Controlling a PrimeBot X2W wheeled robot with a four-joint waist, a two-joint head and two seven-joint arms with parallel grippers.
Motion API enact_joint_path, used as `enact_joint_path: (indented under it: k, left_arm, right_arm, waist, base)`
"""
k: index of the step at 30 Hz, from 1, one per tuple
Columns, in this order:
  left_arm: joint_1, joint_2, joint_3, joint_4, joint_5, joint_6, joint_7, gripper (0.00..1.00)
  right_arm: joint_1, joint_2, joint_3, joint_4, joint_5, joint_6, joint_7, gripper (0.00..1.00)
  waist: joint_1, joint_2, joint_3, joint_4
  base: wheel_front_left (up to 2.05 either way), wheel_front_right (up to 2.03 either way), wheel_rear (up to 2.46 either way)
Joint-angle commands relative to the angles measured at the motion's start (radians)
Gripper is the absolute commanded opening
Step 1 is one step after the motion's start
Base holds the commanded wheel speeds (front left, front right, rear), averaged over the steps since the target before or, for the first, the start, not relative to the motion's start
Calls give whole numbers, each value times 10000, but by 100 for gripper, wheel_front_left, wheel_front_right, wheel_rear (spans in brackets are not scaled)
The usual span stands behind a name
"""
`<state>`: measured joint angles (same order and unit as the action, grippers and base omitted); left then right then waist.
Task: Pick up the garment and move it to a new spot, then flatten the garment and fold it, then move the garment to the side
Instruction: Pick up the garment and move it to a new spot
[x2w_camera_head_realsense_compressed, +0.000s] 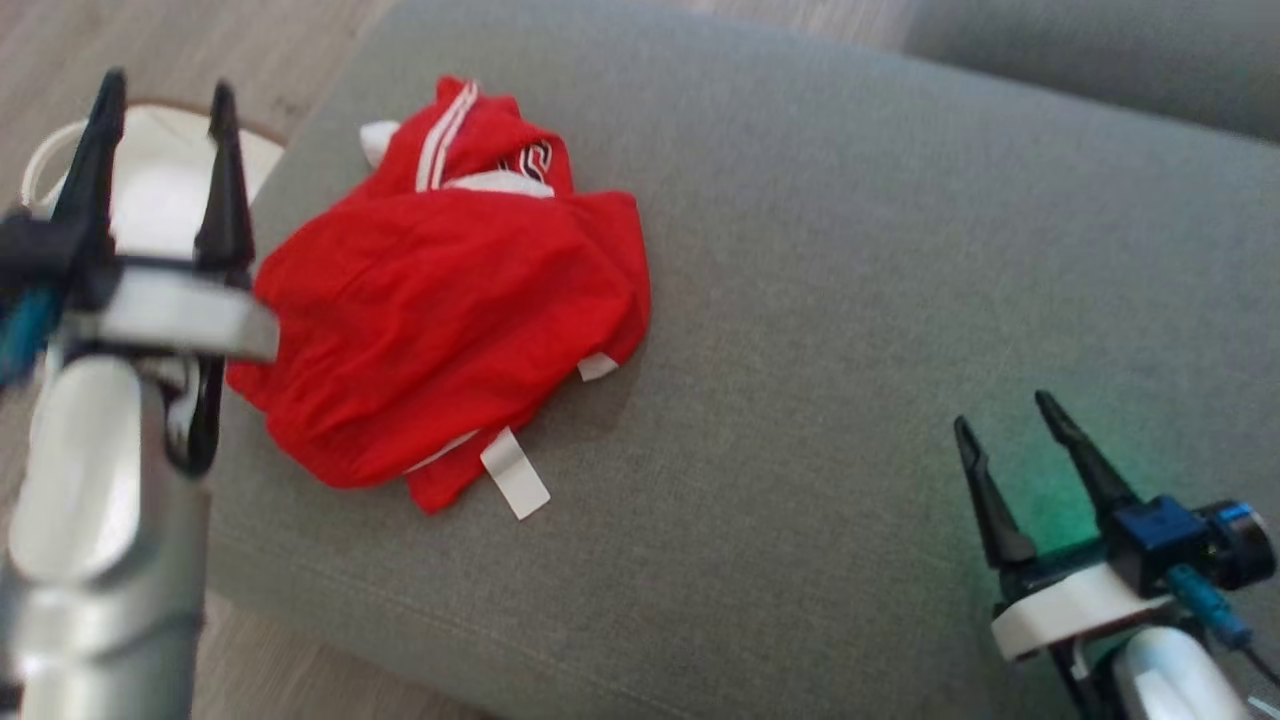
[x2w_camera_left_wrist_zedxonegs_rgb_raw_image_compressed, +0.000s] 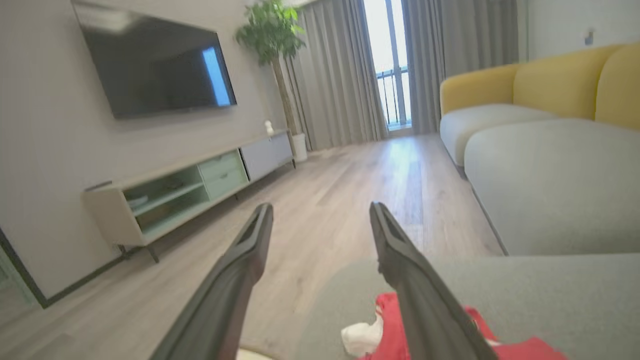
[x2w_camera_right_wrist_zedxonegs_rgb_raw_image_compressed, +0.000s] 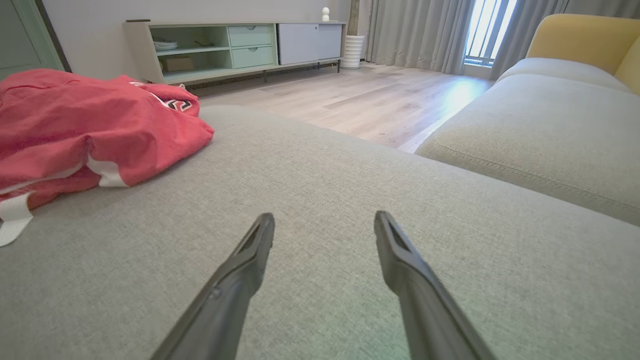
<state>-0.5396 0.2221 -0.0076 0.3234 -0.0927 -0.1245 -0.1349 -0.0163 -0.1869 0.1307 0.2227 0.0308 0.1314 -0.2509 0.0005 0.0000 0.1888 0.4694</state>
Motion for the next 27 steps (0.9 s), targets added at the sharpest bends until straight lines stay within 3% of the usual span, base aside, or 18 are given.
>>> enact_joint_path:
  k: [1, 6, 11, 17, 22, 23, 24, 25, 27]
  left_arm:
    - [-781, 566, 16, 267, -332, -40, 595, 100]
    - [-2229, 1255, -1480, 1890, -2421, -57, 2509, 100]
    - [-2652, 1786, -2602, 2953, -4350, -59, 3833, 100]
    - [-2437, 1806, -3455, 3559, -6348, -60, 4242, 100]
    - [-2223, 1850, -3981, 3714, -7231, -60, 4047, 100]
    - [-2191, 1871, -4138, 3718, -7358, -60, 3955, 86]
    - [-2181, 1912, -4338, 3699, -7431, -60, 3843, 31]
    - [-2189, 1960, -4524, 3686, -7499, -60, 3709, 0]
    - [-2244, 2072, -4910, 3591, -7658, -60, 3460, 0]
  right_arm:
    - [-282, -302, 238, -397, -18, -7, -109, 100]
    - [-454, -734, 106, -615, 55, -7, -109, 100]
    - [-496, -1012, 2, -737, 114, -7, -109, 100]
    - [-509, -1185, -95, -856, 150, -7, -109, 100]
    - [-505, -1223, -142, -875, 151, -7, -109, 100]
    - [-499, -1226, -165, -871, 144, -7, -109, 100]
    - [-491, -1227, -189, -862, 137, -7, -109, 100]
    - [-483, -1223, -205, -850, 132, -7, -109, 100]
    - [-475, -1196, -219, -807, 131, -7, -109, 100]
  waist:
    - [-5, 0, 686, -32]
    - [-5, 0, 1176, -189]
    - [-5, 0, 1508, -333]
    - [-5, 0, 1755, -394]
    - [-5, 0, 1801, -378]
    - [-5, 0, 1799, -357]
    - [-5, 0, 1781, -326]
    - [-5, 0, 1754, -298]
    - [-5, 0, 1666, -245]
  base:
    - [0, 0, 0]
    - [0, 0, 0]
    - [0, 0, 0]
    - [0, 0, 0]
    - [0, 0, 0]
    - [0, 0, 0]
    - [0, 0, 0]
    - [0, 0, 0]
    - [0, 0, 0]
